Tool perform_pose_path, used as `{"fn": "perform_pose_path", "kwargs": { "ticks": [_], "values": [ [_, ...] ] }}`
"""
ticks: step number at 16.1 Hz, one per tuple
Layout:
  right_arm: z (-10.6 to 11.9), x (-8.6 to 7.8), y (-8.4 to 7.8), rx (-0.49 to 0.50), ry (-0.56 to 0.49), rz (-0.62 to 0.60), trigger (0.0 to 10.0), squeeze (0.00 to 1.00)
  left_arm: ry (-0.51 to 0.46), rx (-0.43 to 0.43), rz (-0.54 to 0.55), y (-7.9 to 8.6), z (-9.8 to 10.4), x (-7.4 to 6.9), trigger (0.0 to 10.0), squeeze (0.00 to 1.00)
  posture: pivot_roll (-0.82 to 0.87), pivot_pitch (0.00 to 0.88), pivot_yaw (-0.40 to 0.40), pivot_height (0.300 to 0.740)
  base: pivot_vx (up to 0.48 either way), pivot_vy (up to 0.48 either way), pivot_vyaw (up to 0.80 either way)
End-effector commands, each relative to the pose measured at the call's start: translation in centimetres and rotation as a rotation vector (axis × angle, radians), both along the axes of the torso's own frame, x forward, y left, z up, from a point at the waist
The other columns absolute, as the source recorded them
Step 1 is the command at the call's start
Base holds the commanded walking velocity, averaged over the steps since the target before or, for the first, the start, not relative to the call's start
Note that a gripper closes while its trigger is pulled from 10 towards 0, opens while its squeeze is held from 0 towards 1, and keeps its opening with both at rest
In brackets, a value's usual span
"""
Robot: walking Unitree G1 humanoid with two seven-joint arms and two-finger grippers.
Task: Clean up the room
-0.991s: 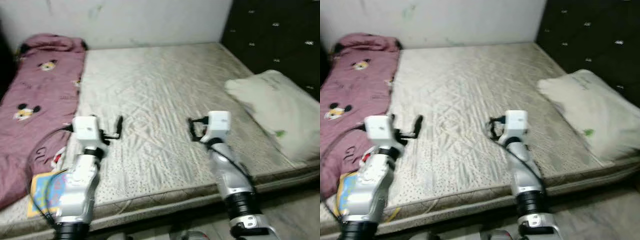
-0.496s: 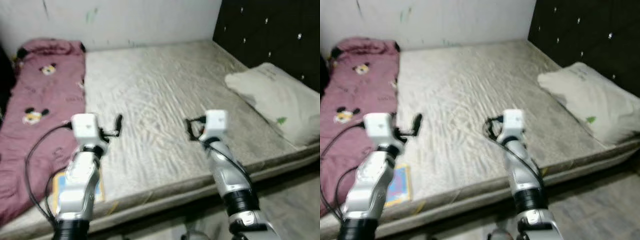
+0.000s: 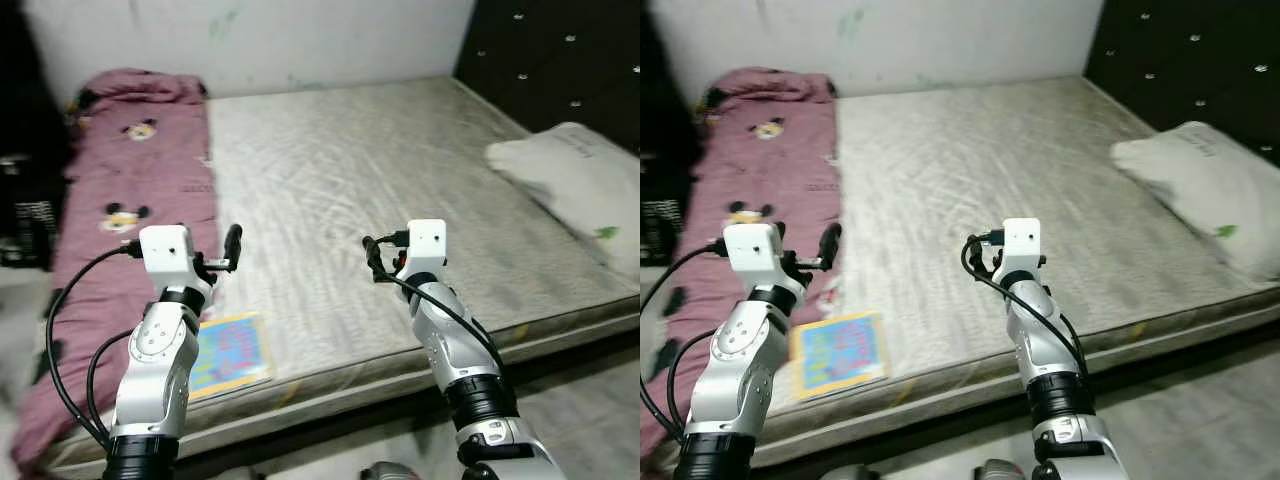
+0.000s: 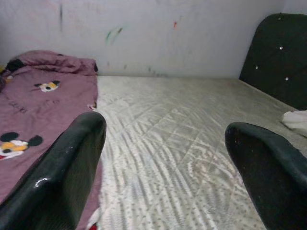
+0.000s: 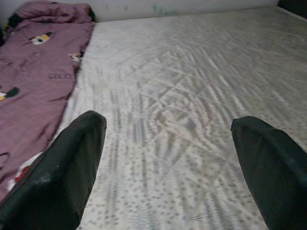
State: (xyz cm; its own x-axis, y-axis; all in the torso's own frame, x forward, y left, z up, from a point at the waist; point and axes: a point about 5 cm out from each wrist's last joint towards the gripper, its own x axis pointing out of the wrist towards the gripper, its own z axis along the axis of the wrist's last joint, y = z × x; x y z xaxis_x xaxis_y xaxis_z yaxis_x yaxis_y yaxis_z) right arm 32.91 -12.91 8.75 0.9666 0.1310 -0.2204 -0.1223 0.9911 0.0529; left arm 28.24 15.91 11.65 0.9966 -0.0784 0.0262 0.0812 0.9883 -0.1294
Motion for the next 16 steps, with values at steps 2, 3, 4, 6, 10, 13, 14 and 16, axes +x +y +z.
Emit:
{"fn": "perform_pose_path", "kwargs": {
  "ticks": [2,3,4,6,10,13,14,16],
  "values": [
    [0.19,0.11,-0.86,-0.024,-0.013,-0.011,10.0,0.0,-0.002,-0.005,-0.03,-0.93,0.06,0.15,10.0,0.0,-0.12,0.0,0.005,0.74,0.0,0.48,0.25],
    [0.19,0.13,-0.87,-0.023,-0.011,-0.012,10.0,0.0,-0.003,-0.005,-0.031,-0.94,0.08,0.17,10.0,0.0,-0.12,0.0,0.005,0.74,0.0,0.48,0.8],
    [0.15,0.14,-0.87,-0.021,-0.009,-0.014,10.0,0.0,-0.004,-0.006,-0.031,-0.92,0.09,0.16,10.0,0.0,-0.12,0.0,0.005,0.74,0.0,0.48,0.42],
    [0.12,0.16,-0.91,-0.019,-0.005,-0.017,10.0,0.0,-0.005,-0.008,-0.028,-0.91,0.11,0.19,10.0,0.0,-0.12,0.0,0.004,0.74,0.0,0.48,0.0],
    [0.07,0.2,-0.98,-0.02,-0.004,-0.016,10.0,0.0,-0.005,-0.004,-0.026,-0.94,0.1,0.18,10.0,0.0,-0.12,0.0,0.002,0.74,0.0,0.48,0.0],
    [0.06,0.2,-0.89,-0.025,-0.004,-0.009,10.0,0.0,-0.003,-0.001,-0.022,-0.87,0.06,0.16,10.0,0.0,-0.12,0.0,0.001,0.74,0.0,0.48,0.0],
    [0.05,0.2,-0.88,-0.025,-0.004,-0.007,10.0,0.0,-0.007,-0.002,-0.022,-0.89,0.1,0.16,10.0,0.0,-0.12,0.0,0.001,0.74,0.0,0.48,0.0],
    [0.01,0.19,-0.88,-0.025,-0.003,-0.007,10.0,0.0,-0.014,0.012,-0.02,-0.88,0.16,0.13,10.0,0.0,-0.12,0.0,0.001,0.74,0.0,0.24,0.0]
  ]
}}
